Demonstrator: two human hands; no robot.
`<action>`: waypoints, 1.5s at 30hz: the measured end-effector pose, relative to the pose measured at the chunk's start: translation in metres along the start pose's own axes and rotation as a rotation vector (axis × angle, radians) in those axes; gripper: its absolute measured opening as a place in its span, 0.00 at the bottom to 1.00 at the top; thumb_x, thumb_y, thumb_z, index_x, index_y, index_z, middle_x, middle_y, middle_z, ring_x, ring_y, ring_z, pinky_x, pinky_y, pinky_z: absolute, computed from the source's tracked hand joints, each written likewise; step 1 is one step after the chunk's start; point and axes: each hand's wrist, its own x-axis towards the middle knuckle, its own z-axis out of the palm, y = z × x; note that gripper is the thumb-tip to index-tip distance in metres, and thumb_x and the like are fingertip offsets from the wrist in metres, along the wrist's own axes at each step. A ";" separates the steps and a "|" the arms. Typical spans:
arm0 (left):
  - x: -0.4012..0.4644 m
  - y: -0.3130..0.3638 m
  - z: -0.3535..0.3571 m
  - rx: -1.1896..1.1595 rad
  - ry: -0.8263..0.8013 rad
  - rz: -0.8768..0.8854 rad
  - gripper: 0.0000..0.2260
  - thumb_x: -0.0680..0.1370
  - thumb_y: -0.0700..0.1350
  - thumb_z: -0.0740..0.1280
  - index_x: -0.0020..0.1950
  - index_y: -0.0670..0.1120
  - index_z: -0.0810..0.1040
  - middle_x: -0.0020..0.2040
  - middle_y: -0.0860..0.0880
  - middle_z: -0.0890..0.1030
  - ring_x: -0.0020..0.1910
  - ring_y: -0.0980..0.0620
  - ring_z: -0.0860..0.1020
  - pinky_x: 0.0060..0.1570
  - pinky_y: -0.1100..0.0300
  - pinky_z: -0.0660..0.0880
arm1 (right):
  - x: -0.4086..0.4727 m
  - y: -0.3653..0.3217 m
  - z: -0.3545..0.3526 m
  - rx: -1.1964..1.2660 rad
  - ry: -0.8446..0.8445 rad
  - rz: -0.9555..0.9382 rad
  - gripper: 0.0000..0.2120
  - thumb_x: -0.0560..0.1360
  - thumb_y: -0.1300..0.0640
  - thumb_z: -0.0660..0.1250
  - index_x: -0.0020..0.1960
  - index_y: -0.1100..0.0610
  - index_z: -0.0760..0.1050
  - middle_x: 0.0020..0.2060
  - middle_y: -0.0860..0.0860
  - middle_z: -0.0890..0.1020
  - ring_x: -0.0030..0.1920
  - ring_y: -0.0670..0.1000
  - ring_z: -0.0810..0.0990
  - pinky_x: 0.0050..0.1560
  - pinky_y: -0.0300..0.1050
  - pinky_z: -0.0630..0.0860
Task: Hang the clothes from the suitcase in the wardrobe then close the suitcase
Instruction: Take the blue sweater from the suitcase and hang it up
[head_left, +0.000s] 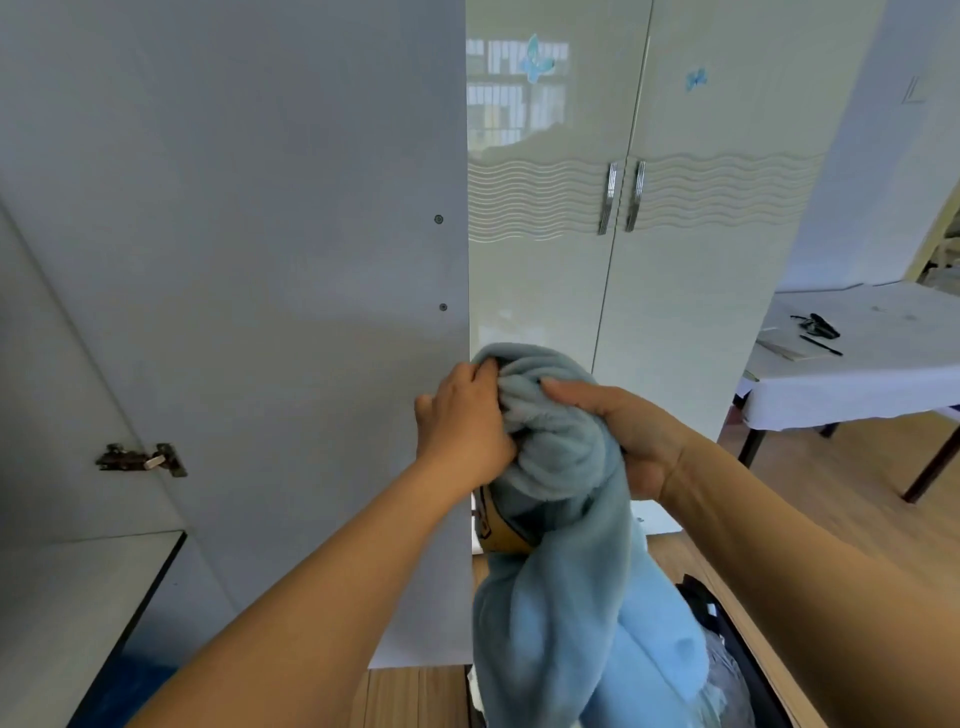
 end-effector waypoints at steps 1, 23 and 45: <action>0.002 0.000 0.000 -0.037 0.050 -0.014 0.13 0.76 0.50 0.62 0.60 0.51 0.69 0.57 0.50 0.74 0.54 0.47 0.74 0.46 0.55 0.66 | -0.002 0.000 0.001 -0.046 -0.068 0.011 0.20 0.64 0.54 0.77 0.52 0.63 0.82 0.48 0.63 0.82 0.47 0.57 0.83 0.49 0.50 0.80; -0.010 -0.001 -0.021 -0.487 -0.182 -0.105 0.26 0.68 0.59 0.73 0.57 0.50 0.66 0.51 0.53 0.76 0.48 0.53 0.76 0.45 0.57 0.73 | 0.036 -0.003 0.003 -0.086 0.578 -0.219 0.10 0.77 0.68 0.58 0.39 0.64 0.73 0.35 0.59 0.77 0.34 0.54 0.76 0.29 0.40 0.75; 0.009 -0.006 -0.008 -1.563 -0.173 -0.804 0.03 0.75 0.37 0.68 0.44 0.37 0.78 0.40 0.40 0.81 0.38 0.47 0.80 0.38 0.56 0.79 | 0.029 0.011 0.004 -1.880 0.504 -0.528 0.11 0.78 0.54 0.59 0.48 0.56 0.78 0.35 0.49 0.74 0.37 0.50 0.69 0.32 0.38 0.60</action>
